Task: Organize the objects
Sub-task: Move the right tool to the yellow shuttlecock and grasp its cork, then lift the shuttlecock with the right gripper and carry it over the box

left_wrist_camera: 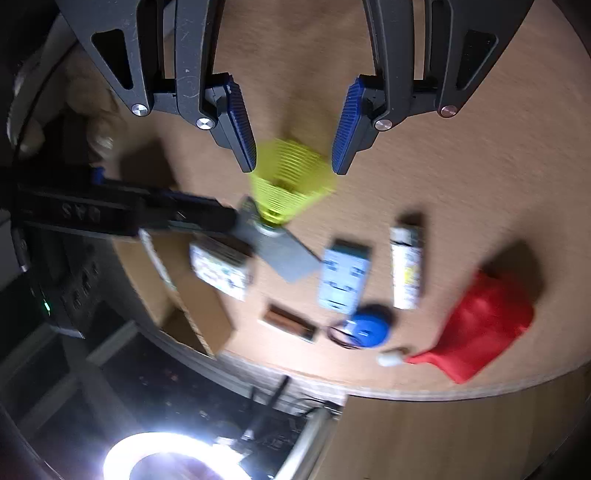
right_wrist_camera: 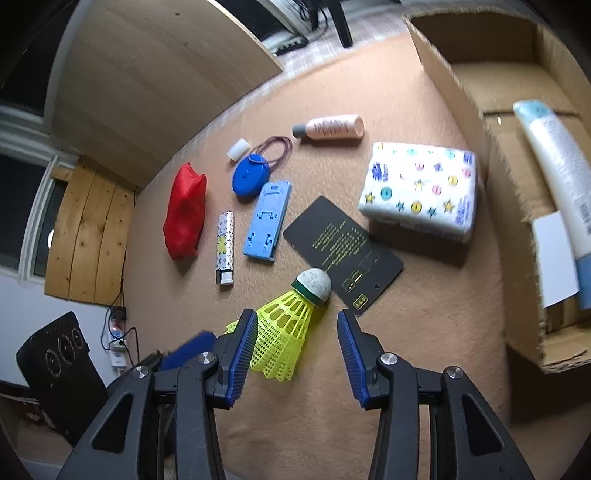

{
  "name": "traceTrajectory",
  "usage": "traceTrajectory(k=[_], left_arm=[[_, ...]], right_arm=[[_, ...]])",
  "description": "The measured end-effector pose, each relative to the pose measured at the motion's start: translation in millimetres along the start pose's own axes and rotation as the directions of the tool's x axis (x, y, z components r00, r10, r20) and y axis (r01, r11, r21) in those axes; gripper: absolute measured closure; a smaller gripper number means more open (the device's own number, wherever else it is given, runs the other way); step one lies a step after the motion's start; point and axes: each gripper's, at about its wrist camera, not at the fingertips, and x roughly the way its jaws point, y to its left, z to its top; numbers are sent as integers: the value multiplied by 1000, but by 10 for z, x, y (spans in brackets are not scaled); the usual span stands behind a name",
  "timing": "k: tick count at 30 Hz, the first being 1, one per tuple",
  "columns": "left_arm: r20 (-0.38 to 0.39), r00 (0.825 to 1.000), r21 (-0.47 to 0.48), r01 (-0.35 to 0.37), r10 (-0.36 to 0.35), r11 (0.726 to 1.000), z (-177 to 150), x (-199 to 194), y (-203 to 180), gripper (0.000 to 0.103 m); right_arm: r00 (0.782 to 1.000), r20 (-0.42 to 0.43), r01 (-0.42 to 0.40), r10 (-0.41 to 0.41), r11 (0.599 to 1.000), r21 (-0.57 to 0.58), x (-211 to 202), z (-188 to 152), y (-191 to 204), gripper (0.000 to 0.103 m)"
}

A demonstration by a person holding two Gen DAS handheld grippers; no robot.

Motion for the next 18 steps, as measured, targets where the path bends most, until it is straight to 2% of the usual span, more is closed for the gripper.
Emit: traceTrajectory(k=[2, 5, 11, 18], left_arm=[[-1, 1000, 16, -4, 4, 1000, 48, 39, 67, 56], [-11, 999, 44, -47, 47, 998, 96, 161, 119, 56], [-35, 999, 105, -33, 36, 994, 113, 395, 41, 57], [-54, 998, 106, -28, 34, 994, 90, 502, -2, 80]], right_arm=[[1000, -14, 1, -1, 1000, 13, 65, 9, -4, 62], [1000, -30, -4, 4, 1000, 21, 139, 9, 7, 62], [998, -58, -13, 14, 1000, 20, 282, 13, 56, 62], [998, -66, -24, 24, 1000, 8, 309, 9, 67, 59]])
